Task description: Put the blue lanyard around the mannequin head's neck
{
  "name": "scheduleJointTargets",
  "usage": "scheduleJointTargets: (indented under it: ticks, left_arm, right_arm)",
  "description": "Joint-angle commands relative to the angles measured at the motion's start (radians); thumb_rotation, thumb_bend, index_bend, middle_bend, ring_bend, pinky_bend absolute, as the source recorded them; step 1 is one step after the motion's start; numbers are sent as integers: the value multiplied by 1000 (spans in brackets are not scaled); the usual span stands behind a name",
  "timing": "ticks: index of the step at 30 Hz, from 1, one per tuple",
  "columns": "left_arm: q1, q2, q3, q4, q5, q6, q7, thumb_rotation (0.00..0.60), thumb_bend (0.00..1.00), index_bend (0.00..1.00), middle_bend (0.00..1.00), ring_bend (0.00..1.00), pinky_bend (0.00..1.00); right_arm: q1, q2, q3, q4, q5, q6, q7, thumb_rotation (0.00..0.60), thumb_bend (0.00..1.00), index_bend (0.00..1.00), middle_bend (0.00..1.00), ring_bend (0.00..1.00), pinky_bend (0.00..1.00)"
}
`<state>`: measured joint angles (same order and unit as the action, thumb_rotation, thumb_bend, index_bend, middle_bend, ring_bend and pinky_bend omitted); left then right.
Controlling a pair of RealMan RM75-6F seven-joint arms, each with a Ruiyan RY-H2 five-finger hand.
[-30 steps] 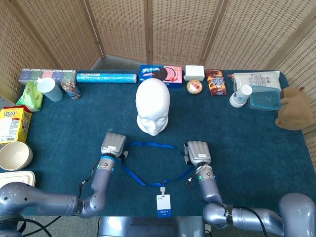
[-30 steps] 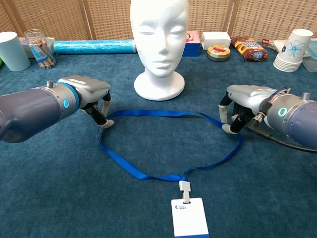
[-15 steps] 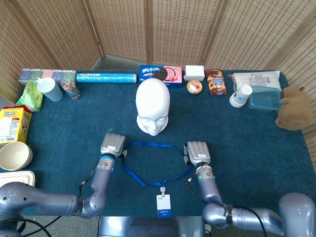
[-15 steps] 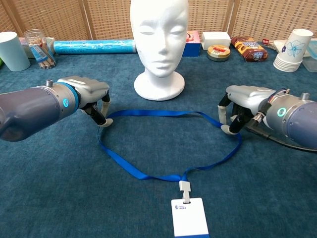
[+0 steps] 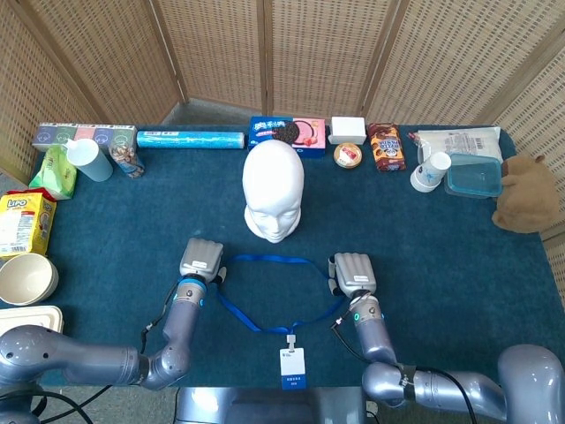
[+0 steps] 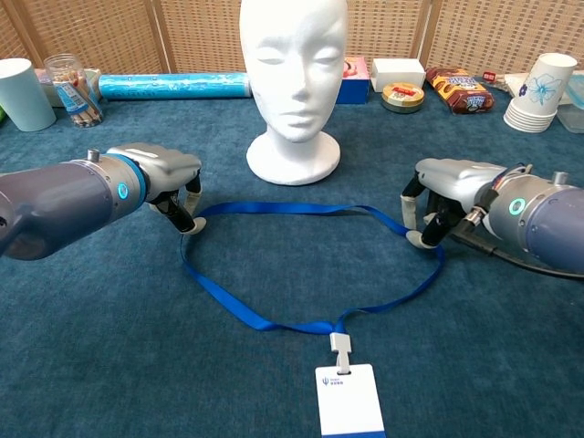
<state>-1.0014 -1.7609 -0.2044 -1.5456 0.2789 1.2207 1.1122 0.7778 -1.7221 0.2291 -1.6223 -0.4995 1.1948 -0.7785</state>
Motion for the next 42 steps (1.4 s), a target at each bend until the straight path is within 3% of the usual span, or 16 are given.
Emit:
scheduleJointTargets:
  ticks: [1, 24, 34, 42]
  left_arm:
    - [-1, -2, 1, 3, 1, 0, 1, 415, 441, 634, 1000, 1000, 1000]
    - [20, 15, 22, 18, 35, -12, -24, 423, 486, 685, 1000, 1000, 1000]
    - [72, 64, 45, -13, 149, -21, -133, 422, 485, 686, 1000, 1000, 1000]
    - [147, 123, 59, -86, 306, -3, -296, 429, 486, 686, 1000, 1000, 1000]
  right_arm:
    - [1, 0, 0, -1, 0, -1, 1, 600, 499, 605, 993, 1000, 1000]
    - [-16, 48, 4, -68, -29, -9, 62, 600, 499, 615, 995, 1000, 1000]
    - [-56, 109, -1, -157, -111, 12, 140, 600, 499, 622, 999, 1000, 1000]
    - [-120, 192, -24, -277, -258, 54, 239, 600, 500, 625, 1000, 1000, 1000]
